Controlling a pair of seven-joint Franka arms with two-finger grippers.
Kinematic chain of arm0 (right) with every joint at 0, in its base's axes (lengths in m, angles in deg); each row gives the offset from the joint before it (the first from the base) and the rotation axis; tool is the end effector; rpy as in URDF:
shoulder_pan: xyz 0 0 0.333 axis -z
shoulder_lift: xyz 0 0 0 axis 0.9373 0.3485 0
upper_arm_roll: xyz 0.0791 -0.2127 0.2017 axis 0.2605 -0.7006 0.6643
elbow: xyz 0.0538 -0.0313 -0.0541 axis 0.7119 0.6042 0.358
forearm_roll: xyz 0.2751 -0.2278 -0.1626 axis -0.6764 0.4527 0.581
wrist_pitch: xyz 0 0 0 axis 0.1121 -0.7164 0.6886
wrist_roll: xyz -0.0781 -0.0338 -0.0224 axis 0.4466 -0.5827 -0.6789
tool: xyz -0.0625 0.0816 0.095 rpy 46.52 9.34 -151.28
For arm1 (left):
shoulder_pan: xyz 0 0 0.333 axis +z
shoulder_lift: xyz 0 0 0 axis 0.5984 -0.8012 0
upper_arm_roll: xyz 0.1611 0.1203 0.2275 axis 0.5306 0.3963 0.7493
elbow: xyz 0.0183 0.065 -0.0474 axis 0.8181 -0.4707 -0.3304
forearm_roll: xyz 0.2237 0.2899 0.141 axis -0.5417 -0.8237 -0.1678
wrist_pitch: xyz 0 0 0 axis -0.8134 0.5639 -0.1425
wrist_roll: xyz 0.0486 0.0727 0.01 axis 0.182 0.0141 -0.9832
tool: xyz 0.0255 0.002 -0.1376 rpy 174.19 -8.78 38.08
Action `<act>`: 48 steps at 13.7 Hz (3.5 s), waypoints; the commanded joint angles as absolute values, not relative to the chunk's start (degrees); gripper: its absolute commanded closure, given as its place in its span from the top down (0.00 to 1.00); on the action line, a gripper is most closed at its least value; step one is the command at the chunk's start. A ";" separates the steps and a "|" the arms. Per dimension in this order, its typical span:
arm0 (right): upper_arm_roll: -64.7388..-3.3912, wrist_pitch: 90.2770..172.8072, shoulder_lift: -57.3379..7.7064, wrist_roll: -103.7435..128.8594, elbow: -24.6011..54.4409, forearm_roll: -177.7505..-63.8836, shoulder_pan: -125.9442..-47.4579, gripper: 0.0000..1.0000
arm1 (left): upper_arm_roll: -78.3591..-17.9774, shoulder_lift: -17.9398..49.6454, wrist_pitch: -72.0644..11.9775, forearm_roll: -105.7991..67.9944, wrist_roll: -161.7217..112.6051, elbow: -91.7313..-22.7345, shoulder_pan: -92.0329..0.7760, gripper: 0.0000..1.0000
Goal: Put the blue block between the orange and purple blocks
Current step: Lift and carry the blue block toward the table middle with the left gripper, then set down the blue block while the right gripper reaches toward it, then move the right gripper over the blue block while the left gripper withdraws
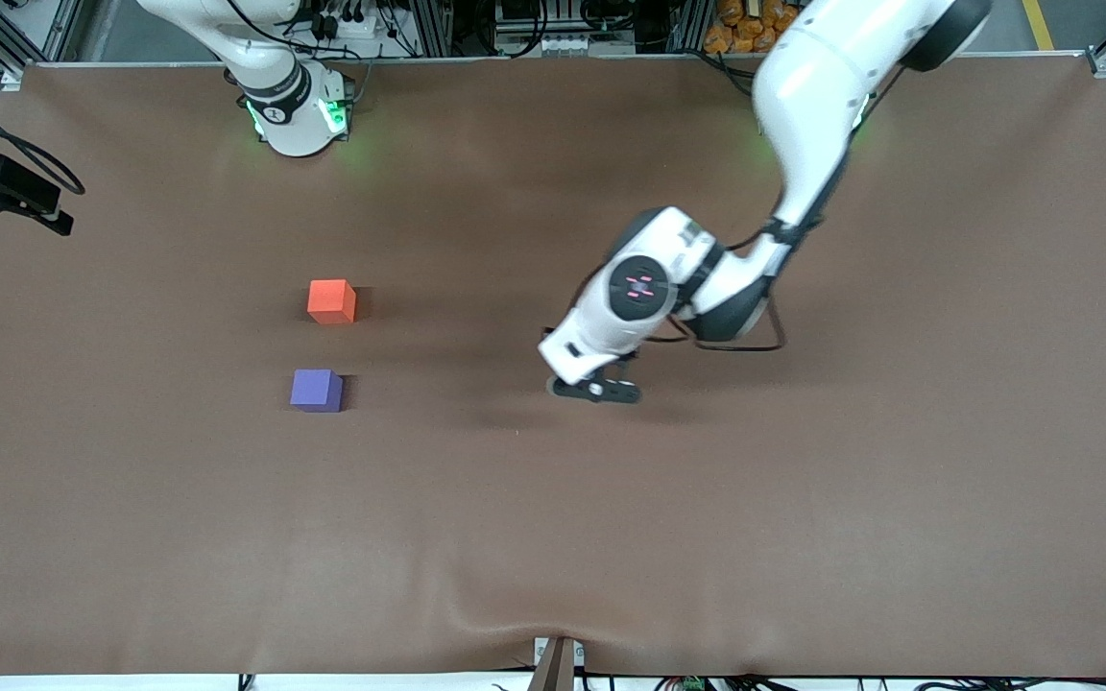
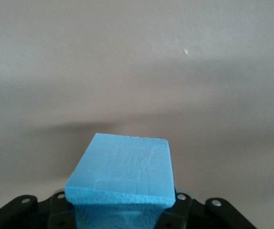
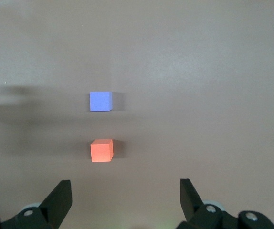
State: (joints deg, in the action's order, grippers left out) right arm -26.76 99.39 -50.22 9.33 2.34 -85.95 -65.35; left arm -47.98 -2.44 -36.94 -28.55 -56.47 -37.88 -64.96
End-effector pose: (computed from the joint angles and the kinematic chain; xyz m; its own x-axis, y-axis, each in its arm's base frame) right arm 0.5312 -0.0165 0.6176 0.9998 -0.0060 -0.0184 -0.0066 -0.9994 -0.0353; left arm 0.5283 -0.4958 0.2278 0.9915 -0.0669 -0.1113 -0.0468 -0.9836 0.1741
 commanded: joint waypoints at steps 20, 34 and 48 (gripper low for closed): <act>-26.77 93.91 -43.01 9.11 2.65 -85.46 -70.20 1.00 | -34.15 15.52 -27.45 -29.65 -57.94 -35.13 -68.25 1.00; -26.86 122.68 -37.57 -20.77 16.09 -102.43 -95.51 1.00 | -30.20 46.92 -9.22 -29.56 -17.42 -56.58 -43.52 1.00; -27.21 144.23 -18.23 -34.40 16.09 -92.67 -107.65 1.00 | -29.93 44.64 -0.16 -30.35 -17.84 -51.21 -42.56 1.00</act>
